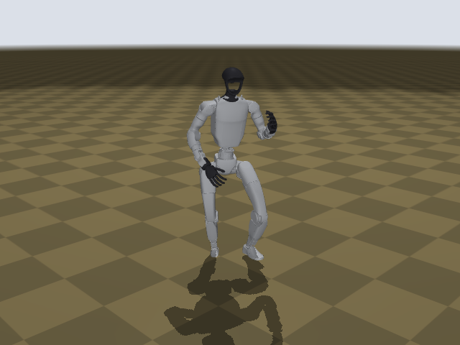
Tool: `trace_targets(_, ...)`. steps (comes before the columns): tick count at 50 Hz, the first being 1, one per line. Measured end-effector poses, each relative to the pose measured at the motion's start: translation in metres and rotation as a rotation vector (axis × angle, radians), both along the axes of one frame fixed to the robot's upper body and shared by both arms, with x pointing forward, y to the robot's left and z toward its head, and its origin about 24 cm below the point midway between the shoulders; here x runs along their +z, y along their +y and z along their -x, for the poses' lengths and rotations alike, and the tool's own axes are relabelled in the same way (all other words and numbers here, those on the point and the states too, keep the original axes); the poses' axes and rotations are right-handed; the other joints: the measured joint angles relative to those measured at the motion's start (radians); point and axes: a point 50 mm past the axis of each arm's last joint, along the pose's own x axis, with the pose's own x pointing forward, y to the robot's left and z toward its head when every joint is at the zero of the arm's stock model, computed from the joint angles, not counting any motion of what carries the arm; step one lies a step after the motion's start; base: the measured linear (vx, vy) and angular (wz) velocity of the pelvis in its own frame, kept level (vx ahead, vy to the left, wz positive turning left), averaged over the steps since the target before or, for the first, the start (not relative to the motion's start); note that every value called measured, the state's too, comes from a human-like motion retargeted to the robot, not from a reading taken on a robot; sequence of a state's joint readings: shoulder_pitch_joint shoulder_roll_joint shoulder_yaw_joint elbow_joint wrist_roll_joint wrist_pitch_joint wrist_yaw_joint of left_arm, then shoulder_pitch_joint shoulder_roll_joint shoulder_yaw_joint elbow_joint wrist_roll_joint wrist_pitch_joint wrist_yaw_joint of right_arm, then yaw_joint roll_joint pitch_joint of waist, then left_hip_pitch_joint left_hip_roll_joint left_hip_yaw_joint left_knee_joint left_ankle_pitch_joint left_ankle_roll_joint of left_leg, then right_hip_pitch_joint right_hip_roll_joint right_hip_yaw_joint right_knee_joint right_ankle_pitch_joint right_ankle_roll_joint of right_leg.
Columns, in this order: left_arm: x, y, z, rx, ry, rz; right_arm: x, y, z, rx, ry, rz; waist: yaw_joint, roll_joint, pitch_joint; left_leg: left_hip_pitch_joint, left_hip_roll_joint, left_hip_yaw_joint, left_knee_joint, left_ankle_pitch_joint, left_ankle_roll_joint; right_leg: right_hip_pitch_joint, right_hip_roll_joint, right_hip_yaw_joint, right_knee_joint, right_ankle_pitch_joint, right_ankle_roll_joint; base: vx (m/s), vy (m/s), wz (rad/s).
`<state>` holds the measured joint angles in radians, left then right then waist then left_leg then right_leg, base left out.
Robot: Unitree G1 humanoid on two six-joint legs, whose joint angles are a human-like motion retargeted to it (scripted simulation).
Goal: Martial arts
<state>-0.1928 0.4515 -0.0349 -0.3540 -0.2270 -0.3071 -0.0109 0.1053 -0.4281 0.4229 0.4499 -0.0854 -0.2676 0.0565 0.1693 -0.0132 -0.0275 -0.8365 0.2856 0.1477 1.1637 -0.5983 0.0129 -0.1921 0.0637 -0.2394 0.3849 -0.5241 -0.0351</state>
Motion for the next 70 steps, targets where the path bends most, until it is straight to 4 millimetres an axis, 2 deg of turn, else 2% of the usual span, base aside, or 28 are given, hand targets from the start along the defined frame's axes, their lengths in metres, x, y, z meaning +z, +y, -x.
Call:
trace_targets(3, 0.014, -0.002, 0.002, -0.036, -0.05, 0.041, 0.008, -0.001, -0.004, 0.004, -0.036, -0.004, -0.018, -0.002, -0.025, -0.002, -0.029, 0.038, -0.235, 0.04, -0.026, 0.016, -0.03, -0.014, -0.03, 0.0, 0.015, 0.25, 0.15, 0.32)
trace_targets(8, 0.032, -0.006, 0.005, -0.067, -0.126, 0.059, 0.024, 0.002, -0.012, 0.016, -0.129, -0.009, -0.054, 0.032, -0.072, -0.02, -0.024, 0.052, -0.387, 0.074, -0.064, 0.005, -0.049, -0.022, 0.073, -0.067, 0.019, 0.25, 0.2, 0.13)
trace_targets(15, 0.056, -0.02, 0.004, -0.154, -0.207, 0.008, 0.049, 0.007, -0.026, 0.004, -0.271, -0.04, -0.108, 0.002, -0.114, 0.004, -0.081, 0.105, -0.29, 0.115, -0.019, -0.011, -0.179, -0.007, 0.312, -0.198, 0.027, 0.34, 0.23, 0.21)
trace_targets(18, 0.06, -0.028, 0.004, -0.211, -0.217, -0.036, 0.054, 0.011, -0.029, -0.007, -0.306, -0.054, -0.13, -0.035, -0.121, 0.032, -0.143, 0.131, -0.243, 0.076, 0.027, -0.022, -0.261, 0.01, 0.451, -0.189, 0.05, 0.38, 0.24, 0.45)
trace_targets(21, 0.063, -0.035, 0.002, -0.251, -0.218, -0.095, 0.058, 0.015, -0.033, -0.016, -0.331, -0.062, -0.166, -0.123, -0.102, 0.121, -0.273, 0.179, -0.292, 0.06, 0.082, -0.041, -0.41, 0.039, 0.65, -0.126, 0.075, 0.37, 0.24, 0.72)
trace_targets(25, 0.053, -0.03, 0.001, -0.236, -0.171, -0.161, 0.061, 0.023, -0.039, -0.01, -0.354, -0.073, -0.21, -0.223, -0.07, 0.256, -0.439, 0.211, -0.407, 0.051, 0.146, -0.136, -0.593, 0.099, 0.953, 0.005, 0.059, 0.36, 0.22, 0.56)
trace_targets(27, 0.041, -0.023, -0.001, -0.208, -0.115, -0.172, 0.064, 0.027, -0.042, -0.013, -0.375, -0.088, -0.227, -0.254, -0.054, 0.331, -0.497, 0.204, -0.483, 0.055, 0.156, -0.195, -0.627, 0.118, 1.037, -0.001, 0.038, 0.38, 0.18, 0.29)
trace_targets(30, 0.016, -0.009, -0.002, -0.16, 0.007, -0.155, 0.072, 0.032, -0.044, -0.025, -0.42, -0.124, -0.243, -0.273, -0.037, 0.442, -0.543, 0.179, -0.603, 0.061, 0.148, -0.281, -0.632, 0.097, 1.067, -0.062, 0.006, 0.39, 0.13, 0.08)
trace_targets(35, -0.045, 0.013, 0.003, -0.103, 0.278, -0.049, 0.086, 0.041, -0.044, -0.046, -0.499, -0.202, -0.252, -0.273, -0.027, 0.618, -0.564, 0.14, -0.842, 0.101, 0.108, -0.413, -0.587, -0.016, 0.878, -0.121, -0.001, 0.39, 0.08, -0.06)
trace_targets(40, -0.108, 0.02, 0.019, -0.068, 0.532, 0.038, 0.096, 0.046, -0.042, -0.078, -0.56, -0.263, -0.238, -0.258, -0.055, 0.75, -0.564, 0.117, -1.132, 0.194, 0.073, -0.511, -0.506, -0.172, 0.561, -0.052, 0.053, 0.35, 0.03, -0.09)
trace_targets(42, -0.125, 0.019, 0.026, -0.06, 0.6, 0.054, 0.098, 0.046, -0.04, -0.095, -0.573, -0.277, -0.233, -0.273, -0.058, 0.766, -0.581, 0.113, -1.162, 0.203, 0.067, -0.545, -0.513, -0.198, 0.508, -0.035, 0.08, 0.28, 0.0, 0.15)
trace_targets(45, -0.141, 0.017, 0.033, -0.053, 0.663, 0.042, 0.099, 0.045, -0.039, -0.126, -0.586, -0.296, -0.226, -0.273, -0.079, 0.782, -0.586, 0.098, -1.211, 0.208, 0.066, -0.564, -0.5, -0.247, 0.445, -0.014, 0.088, 0.27, -0.01, 0.18)
trace_targets(49, -0.147, 0.012, 0.035, -0.069, 0.678, -0.013, 0.095, 0.042, -0.038, -0.161, -0.578, -0.3, -0.216, -0.258, -0.107, 0.78, -0.57, 0.078, -1.212, 0.185, 0.07, -0.55, -0.488, -0.292, 0.421, -0.031, 0.051, 0.23, -0.03, 0.2)
trace_targets(53, -0.141, 0.004, 0.031, -0.112, 0.631, -0.092, 0.087, 0.041, -0.036, -0.191, -0.545, -0.297, -0.206, -0.245, -0.125, 0.782, -0.552, 0.058, -1.209, 0.175, 0.072, -0.53, -0.474, -0.311, 0.404, -0.061, 0.025, 0.17, -0.02, 0.19)
trace_targets(63, -0.09, -0.026, 0.014, -0.244, 0.343, -0.288, 0.071, 0.034, -0.029, -0.242, -0.452, -0.321, -0.195, -0.246, -0.141, 0.766, -0.518, 0.039, -1.118, 0.112, 0.087, -0.482, -0.46, -0.358, 0.383, -0.141, -0.022, 0.16, -0.04, 0.14)
trace_targets(67, -0.078, -0.026, 0.012, -0.236, 0.279, -0.32, 0.074, 0.022, -0.028, -0.28, -0.458, -0.329, -0.201, -0.256, -0.131, 0.755, -0.501, 0.044, -1.01, 0.058, 0.092, -0.469, -0.457, -0.345, 0.409, -0.182, -0.04, 0.29, -0.14, 0.25)
trace_targets(70, -0.086, -0.016, 0.016, -0.2, 0.335, -0.305, 0.086, 0.01, -0.031, -0.317, -0.519, -0.331, -0.209, -0.256, -0.113, 0.728, -0.471, 0.122, -0.843, 0.02, 0.085, -0.442, -0.445, -0.317, 0.43, -0.204, -0.056, 0.35, -0.21, 0.19)
